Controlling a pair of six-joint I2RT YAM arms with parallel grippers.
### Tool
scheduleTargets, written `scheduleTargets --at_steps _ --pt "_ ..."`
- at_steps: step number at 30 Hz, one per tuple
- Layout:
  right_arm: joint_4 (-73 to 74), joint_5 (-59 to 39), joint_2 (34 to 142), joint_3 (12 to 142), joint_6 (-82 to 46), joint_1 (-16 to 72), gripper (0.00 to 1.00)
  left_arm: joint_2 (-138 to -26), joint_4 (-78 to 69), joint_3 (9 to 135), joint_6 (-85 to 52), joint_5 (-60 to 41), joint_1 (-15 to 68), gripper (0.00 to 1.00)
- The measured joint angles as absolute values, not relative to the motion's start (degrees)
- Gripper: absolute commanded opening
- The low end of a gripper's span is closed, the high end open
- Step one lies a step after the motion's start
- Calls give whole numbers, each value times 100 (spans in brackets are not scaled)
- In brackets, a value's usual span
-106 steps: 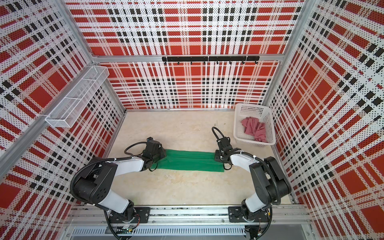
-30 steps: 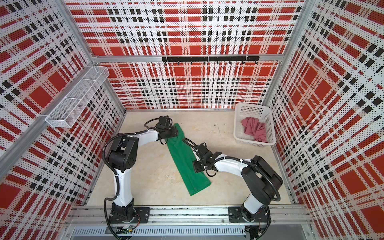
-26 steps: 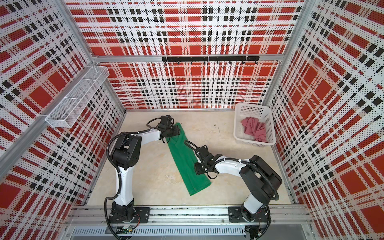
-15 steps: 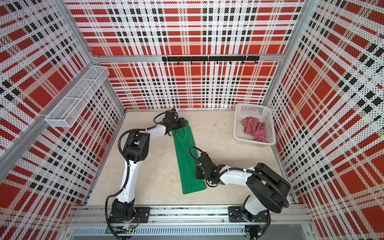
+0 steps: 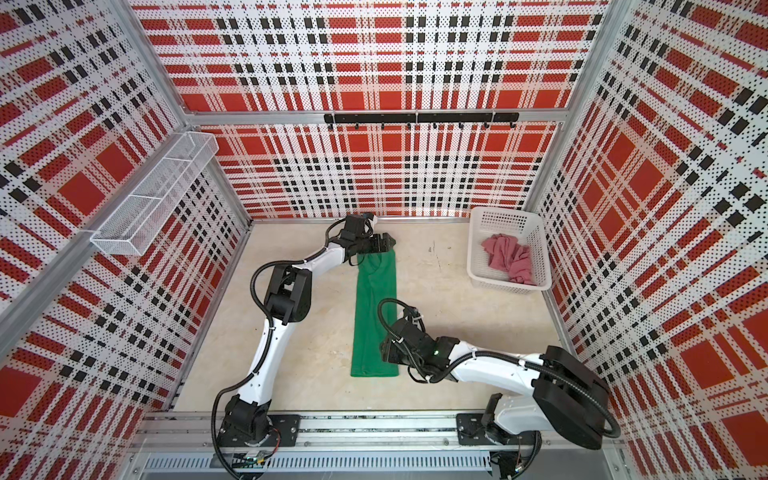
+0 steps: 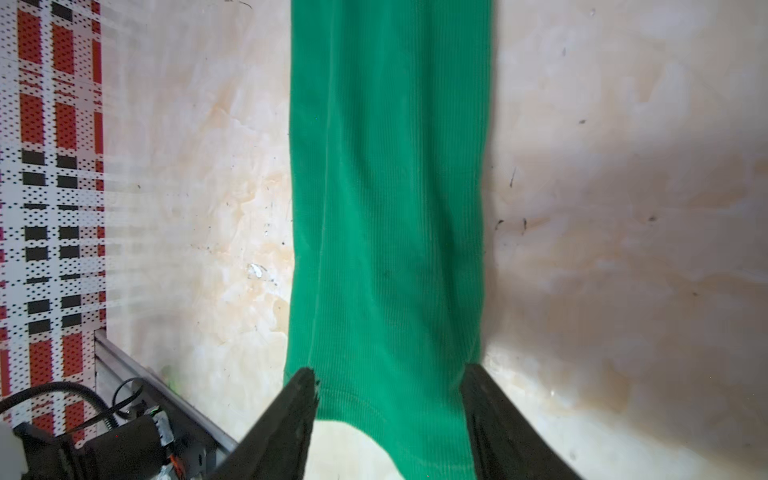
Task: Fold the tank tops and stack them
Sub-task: 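Open both grippers and draw them back toward the robot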
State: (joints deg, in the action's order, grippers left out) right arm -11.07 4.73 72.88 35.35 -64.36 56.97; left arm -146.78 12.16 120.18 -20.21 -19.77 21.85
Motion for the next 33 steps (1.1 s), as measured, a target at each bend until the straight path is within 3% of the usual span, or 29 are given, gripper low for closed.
scheduleTargets --at_steps 7,12,19,22,26,33 --pt "-2032 -14 6993 3658 -6176 5374 53 -13235 1702 10973 -1448 -1472 2233 98" --pt "-2408 -480 6836 3640 -5972 5295 41 -11555 1651 10051 -1304 -862 2272 99" --pt "-2215 -950 6353 3079 -5986 5225 26 -8101 1035 6270 -2202 -574 2556 71" --pt "-1981 -1146 6285 2759 -6034 5168 28 -6938 1011 4681 -2842 -720 2849 64" --pt "-1597 -1378 6359 2519 -6090 5116 39 -5765 1118 3068 -3791 -1017 3212 63" --pt "-764 -1640 6637 2217 -6259 5096 42 -4215 1061 1669 -5435 -1234 4056 63"
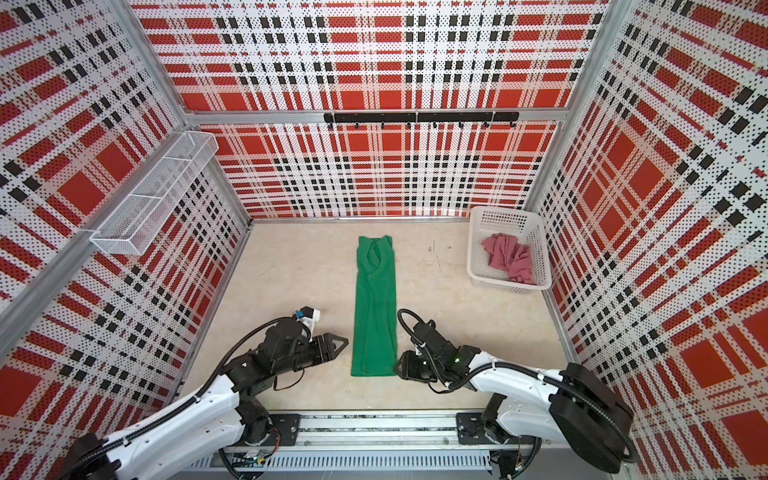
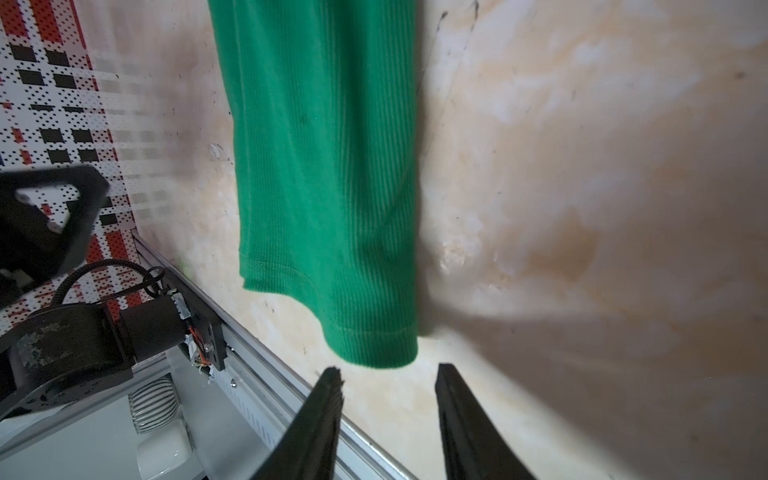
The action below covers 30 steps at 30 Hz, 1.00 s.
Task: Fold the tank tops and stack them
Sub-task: 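Open both grippers and draw them back toward the robot, then grasp the near end of the green strip with both grippers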
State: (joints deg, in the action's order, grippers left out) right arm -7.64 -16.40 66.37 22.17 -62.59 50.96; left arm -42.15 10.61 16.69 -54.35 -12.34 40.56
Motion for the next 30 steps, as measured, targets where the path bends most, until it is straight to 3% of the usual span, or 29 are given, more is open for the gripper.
scheduleTargets --at_steps 5,10,23,27,30 --pt "-491 -1717 6884 2117 -6309 5096 42 -3881 749 937 -6482 -1260 4718 61" --pt "-165 -1772 7116 2115 -6309 5076 42 -3903 174 440 -7144 -1240 4875 56" --pt "198 -1874 7153 2027 -6302 5048 43 -5131 -1249 250 -7599 -1168 4934 45" --pt "108 -1909 6606 1857 -6296 4978 48 -5148 -1588 86 -7725 -1142 4939 46" --pt "148 -1929 6440 1839 -6292 4893 52 -5183 -1723 67 -7795 -1125 4950 59"
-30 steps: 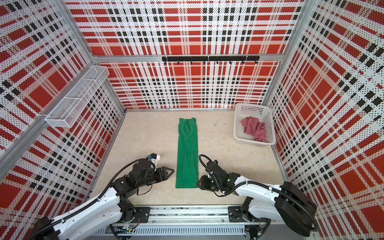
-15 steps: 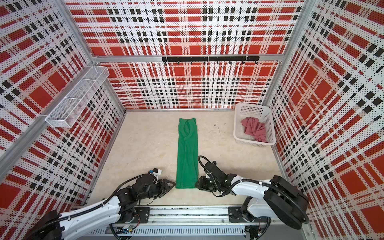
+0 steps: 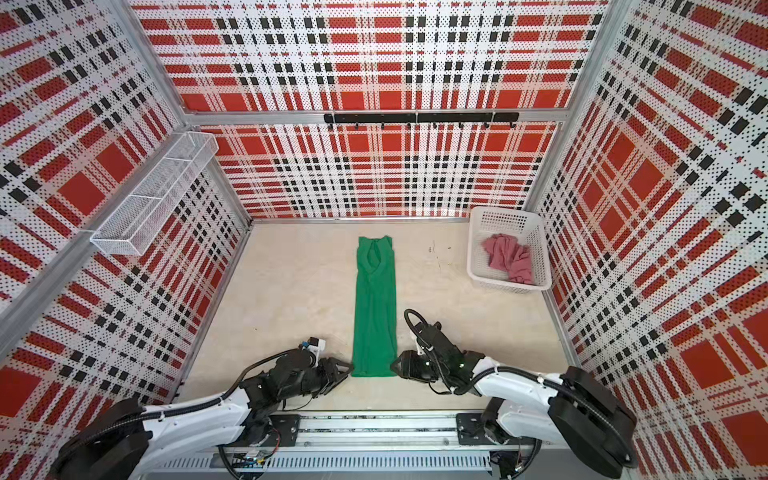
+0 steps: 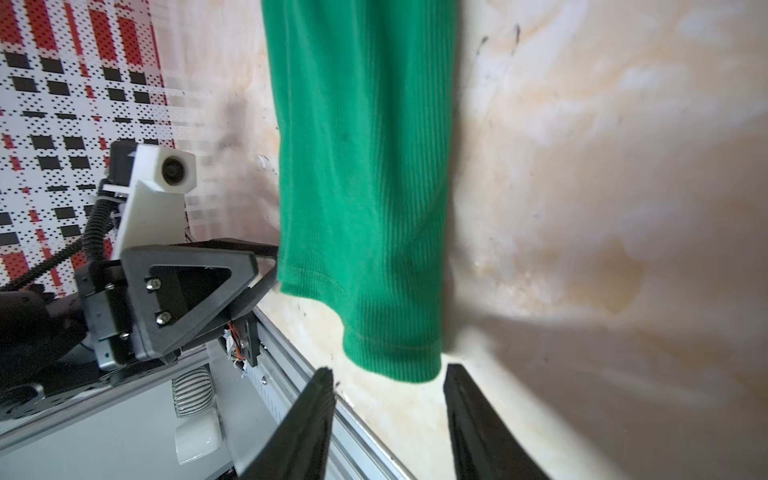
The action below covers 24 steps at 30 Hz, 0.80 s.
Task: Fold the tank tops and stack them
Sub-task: 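Grasp the near end of the green strip with both grippers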
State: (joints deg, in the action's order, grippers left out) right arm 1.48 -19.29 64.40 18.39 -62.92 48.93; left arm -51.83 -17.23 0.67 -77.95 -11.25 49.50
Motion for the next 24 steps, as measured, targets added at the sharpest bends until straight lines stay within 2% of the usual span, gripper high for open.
scheduleTargets --at_steps 2,5,10,15,18,20,24 --pt "202 -1968 6530 1839 -6296 4877 53 -5216 -1852 67 -7819 -1114 4954 63" --pt "336 -2078 6904 1844 -6296 4873 53 -5367 -2032 80 -7811 -1116 4956 63" --pt "674 -2231 7236 1846 -6348 4869 44 -5734 -2237 128 -7771 -1122 4960 43" --pt "687 -2228 7277 1837 -6375 4869 23 -5850 -2211 126 -7771 -1107 4960 29" --pt "674 -2220 7275 1826 -6372 4869 17 -5865 -2178 126 -7769 -1103 4960 31" --pt "670 -2215 7275 1824 -6386 4869 16 -5870 -2198 128 -7760 -1103 4960 35" --pt "670 -2209 7275 1824 -6372 4866 14 -5924 -2246 158 -7732 -1100 4984 36"
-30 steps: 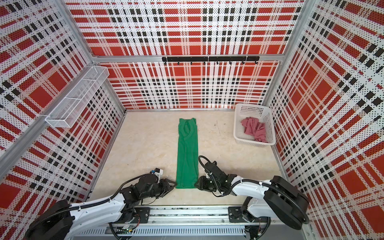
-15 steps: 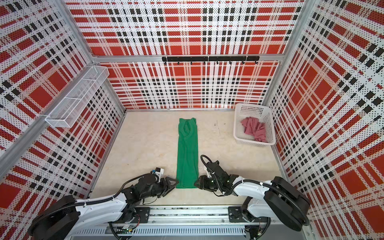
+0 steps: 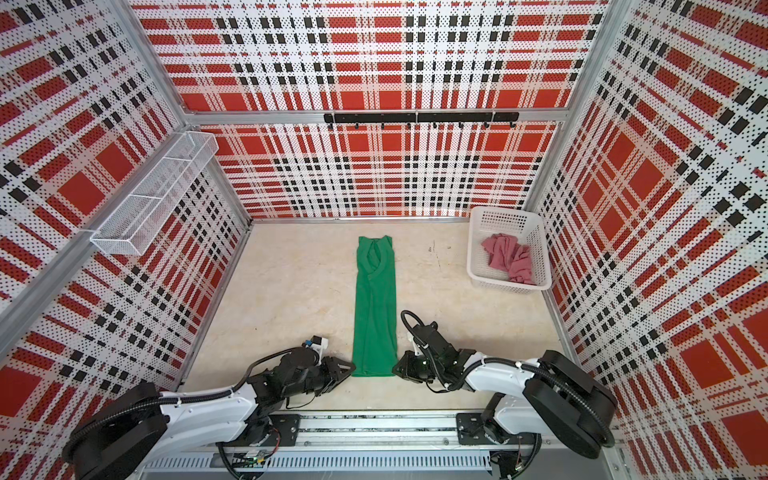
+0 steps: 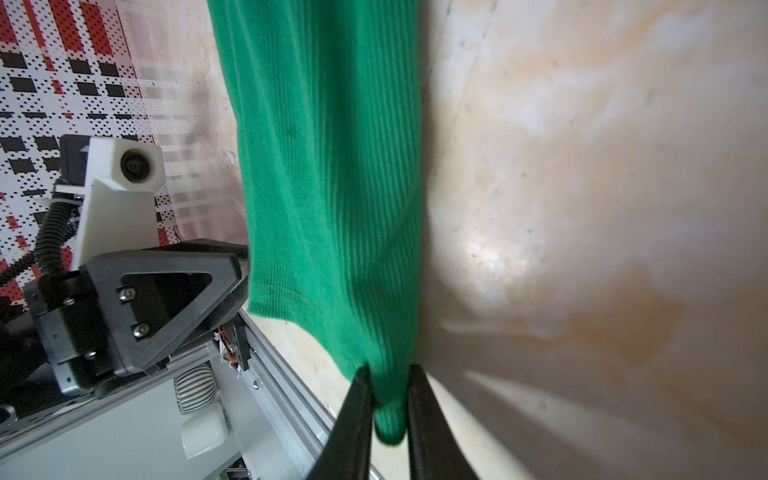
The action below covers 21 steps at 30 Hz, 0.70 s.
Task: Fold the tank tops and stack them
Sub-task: 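Grasp the near end of the green strip with both grippers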
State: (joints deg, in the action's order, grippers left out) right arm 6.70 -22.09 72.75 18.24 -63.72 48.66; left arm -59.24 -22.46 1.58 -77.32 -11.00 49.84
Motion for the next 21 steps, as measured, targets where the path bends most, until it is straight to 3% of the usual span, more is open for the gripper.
scheduleTargets --at_steps 6,13,21 --pt "670 -2213 7277 1824 -6331 4866 13 -6173 -2423 220 -7693 -1087 4995 32" --pt "631 -2206 7279 1824 -6287 4866 10 -6499 -2484 290 -7623 -1087 5002 0" --pt "-309 -2001 6945 2178 -6014 4897 5 -5986 -1855 513 -7570 -987 5024 0"
